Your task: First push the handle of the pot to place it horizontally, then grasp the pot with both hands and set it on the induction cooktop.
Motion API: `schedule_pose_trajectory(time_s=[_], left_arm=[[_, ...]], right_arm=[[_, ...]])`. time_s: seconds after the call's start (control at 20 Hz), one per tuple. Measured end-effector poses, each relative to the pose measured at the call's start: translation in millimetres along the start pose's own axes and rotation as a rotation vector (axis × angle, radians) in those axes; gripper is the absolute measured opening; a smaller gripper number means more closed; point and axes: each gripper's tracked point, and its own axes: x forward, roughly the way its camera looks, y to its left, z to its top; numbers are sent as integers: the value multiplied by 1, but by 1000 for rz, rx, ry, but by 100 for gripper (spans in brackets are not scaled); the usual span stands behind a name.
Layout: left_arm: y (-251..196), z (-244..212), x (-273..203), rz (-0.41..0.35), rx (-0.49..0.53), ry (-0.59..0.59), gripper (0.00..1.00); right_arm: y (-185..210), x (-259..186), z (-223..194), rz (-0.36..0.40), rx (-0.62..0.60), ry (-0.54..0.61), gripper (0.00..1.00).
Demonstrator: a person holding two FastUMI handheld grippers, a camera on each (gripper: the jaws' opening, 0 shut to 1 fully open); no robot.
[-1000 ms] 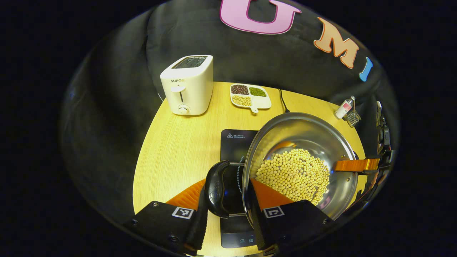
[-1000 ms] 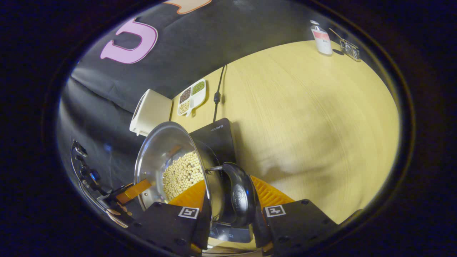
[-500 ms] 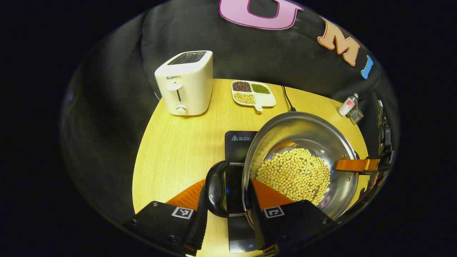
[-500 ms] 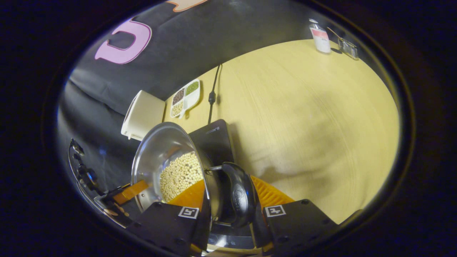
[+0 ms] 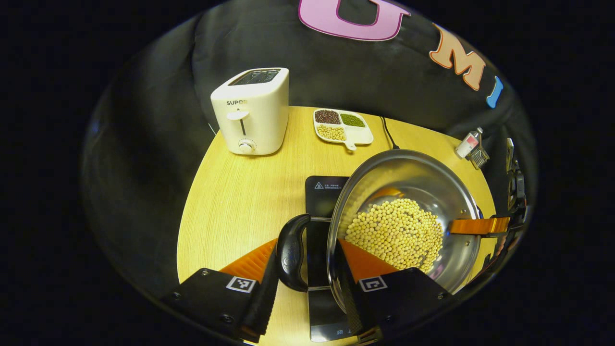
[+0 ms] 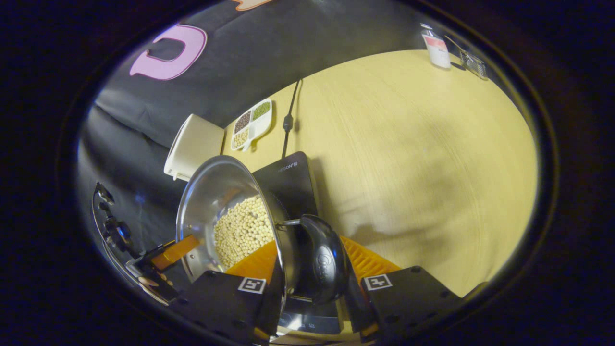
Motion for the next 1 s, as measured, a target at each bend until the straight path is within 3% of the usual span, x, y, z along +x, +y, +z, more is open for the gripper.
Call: schedule_pose_trajectory(time_s=[0.05, 0.1, 0.15, 0.25, 0.3, 0.55, 0.6, 0.85, 0.9, 0.95, 1.0], left_arm=[[1, 2, 0, 7, 9, -9, 64], [5, 5, -1, 27, 23, -21, 71], [9, 9, -3, 52, 32, -37, 70], [14, 13, -3, 81, 31, -63, 91], [13, 12, -6, 78, 24, -67, 100], [4, 21, -22, 67, -19, -144, 98], [2, 25, -27, 73, -20, -170, 98], [-10, 42, -60, 139, -36, -284, 97], [-18, 45, -71, 148, -42, -313, 98], [-26, 47, -81, 157, -49, -335, 97], [-36, 47, -92, 164, -55, -358, 97]], right_arm=[[0, 0, 2, 7, -6, -3, 48], [1, -1, 2, 11, -9, -8, 61], [0, -2, 6, 11, -14, -26, 74], [-2, -10, 16, 18, -32, -85, 94], [-5, -18, 22, 15, -37, -122, 93], [-7, -49, 58, 29, -40, -313, 100], [-7, -57, 63, 33, -41, -344, 92], [-17, -112, 77, 24, -76, -488, 92], [-21, -123, 77, 15, -93, -516, 100], [-24, -135, 77, 11, -110, -541, 92], [-25, -148, 75, 11, -127, -566, 92]])
